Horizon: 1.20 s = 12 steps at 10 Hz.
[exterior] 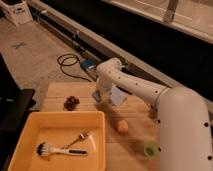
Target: Place sponge in metal cup
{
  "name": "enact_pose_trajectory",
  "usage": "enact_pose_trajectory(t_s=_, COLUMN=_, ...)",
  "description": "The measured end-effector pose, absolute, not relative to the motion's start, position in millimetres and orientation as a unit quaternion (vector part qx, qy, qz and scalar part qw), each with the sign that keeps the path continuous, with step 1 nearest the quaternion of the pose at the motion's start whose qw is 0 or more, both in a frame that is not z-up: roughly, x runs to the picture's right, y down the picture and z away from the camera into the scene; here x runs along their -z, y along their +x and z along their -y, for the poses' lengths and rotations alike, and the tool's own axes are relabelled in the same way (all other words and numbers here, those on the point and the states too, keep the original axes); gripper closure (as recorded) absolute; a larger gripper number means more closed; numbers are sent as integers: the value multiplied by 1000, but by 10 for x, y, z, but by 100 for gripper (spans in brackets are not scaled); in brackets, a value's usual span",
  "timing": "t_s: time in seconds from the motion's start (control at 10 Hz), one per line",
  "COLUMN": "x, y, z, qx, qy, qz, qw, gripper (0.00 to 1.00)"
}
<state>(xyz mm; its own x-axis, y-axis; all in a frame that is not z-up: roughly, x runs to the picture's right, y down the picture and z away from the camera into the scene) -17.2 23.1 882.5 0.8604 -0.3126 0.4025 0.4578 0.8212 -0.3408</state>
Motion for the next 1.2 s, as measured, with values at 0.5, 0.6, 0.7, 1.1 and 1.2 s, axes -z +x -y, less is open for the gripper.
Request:
enact_pose_trajectory(t_s=0.5, x=-8077, y=585, z=445, qx=168, qy=-161, qz=107, qw=967, gripper=100)
enact_pose_trajectory(t_s=0.6, x=-7982, y=860, z=497, qx=156, qy=-162, qz=85, qw=971, gripper=100)
enact_pose_trajectory(t_s=0.7, x=-7922, y=1104, z=489, qx=142, qy=-167, qz=67, qw=973, gripper=100)
enact_pose_trajectory(t_s=1.1, x=-7735, y=2003, z=182, qx=54, qy=-185, qz=10, qw=981, gripper=100)
enact_pose_trajectory(t_s=1.2, x=-7731, y=2002, z=171, qx=52, qy=-186, qz=11, qw=981, gripper=100)
